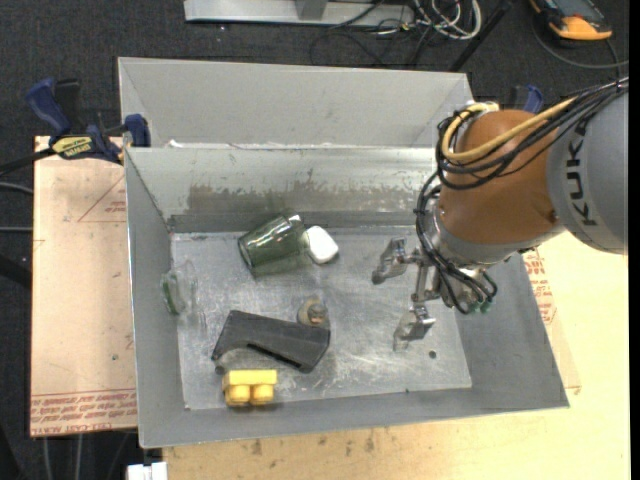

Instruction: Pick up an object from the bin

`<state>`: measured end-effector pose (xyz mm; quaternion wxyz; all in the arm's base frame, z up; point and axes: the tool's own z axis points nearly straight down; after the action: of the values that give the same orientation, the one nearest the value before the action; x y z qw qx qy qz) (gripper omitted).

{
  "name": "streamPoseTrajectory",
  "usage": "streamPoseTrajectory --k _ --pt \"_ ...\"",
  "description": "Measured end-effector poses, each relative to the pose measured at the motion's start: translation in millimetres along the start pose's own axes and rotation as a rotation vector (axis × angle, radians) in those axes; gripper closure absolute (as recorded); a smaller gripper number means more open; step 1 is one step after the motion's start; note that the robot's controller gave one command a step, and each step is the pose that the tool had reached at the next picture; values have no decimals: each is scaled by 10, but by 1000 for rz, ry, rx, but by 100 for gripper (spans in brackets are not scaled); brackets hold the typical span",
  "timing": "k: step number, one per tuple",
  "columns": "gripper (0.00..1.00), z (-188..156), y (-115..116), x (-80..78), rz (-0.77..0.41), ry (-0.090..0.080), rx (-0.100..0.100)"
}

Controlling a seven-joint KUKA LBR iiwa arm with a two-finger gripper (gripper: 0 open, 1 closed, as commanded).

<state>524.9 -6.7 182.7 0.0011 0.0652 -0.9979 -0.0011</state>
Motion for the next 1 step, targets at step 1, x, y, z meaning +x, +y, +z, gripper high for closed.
streamPoseTrajectory --k 1 --pt "0 46 289 -43 118 -2 1"
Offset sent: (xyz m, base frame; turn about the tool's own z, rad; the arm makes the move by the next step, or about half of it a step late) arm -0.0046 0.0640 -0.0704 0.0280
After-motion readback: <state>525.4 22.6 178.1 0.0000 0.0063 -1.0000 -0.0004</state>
